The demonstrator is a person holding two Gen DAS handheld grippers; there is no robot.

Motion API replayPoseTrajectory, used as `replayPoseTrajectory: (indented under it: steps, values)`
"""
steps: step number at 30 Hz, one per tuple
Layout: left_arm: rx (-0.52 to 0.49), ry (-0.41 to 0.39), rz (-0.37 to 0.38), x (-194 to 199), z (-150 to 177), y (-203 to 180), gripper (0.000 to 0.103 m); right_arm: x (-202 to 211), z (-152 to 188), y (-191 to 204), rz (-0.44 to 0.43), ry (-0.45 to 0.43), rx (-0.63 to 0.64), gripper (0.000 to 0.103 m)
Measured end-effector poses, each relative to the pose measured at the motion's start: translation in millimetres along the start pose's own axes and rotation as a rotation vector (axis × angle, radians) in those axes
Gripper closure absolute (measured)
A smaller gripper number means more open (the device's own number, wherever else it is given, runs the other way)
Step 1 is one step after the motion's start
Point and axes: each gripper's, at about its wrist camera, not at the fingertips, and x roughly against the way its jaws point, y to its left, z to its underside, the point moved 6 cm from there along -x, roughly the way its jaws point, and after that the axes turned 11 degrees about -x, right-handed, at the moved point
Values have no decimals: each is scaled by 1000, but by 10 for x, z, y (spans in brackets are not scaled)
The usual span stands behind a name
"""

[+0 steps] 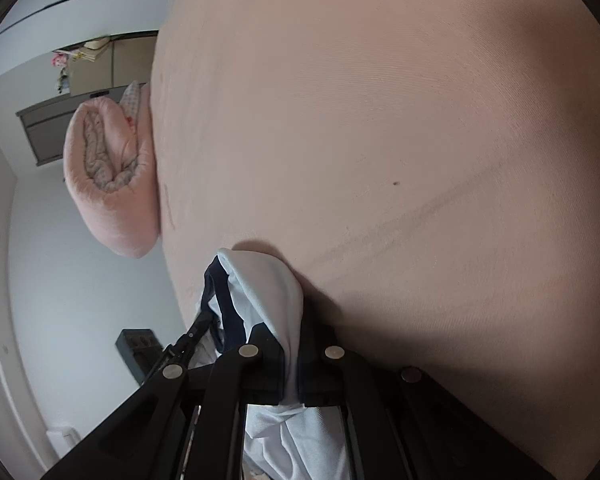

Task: Fold clothes

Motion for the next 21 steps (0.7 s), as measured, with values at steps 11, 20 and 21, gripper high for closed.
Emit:
replayPoseTrajectory:
  steps: [11,20,21]
  values:
    - [74,-29,75,144,112,-75,86,43,96,251,163,-92,104,94]
    - [-18,-63,71,188,-296,-220,95,101,271,567,146,-159,168,94]
    - [-17,-65,68,150,-330,-177,95,133,264,642,133,-181,177,94]
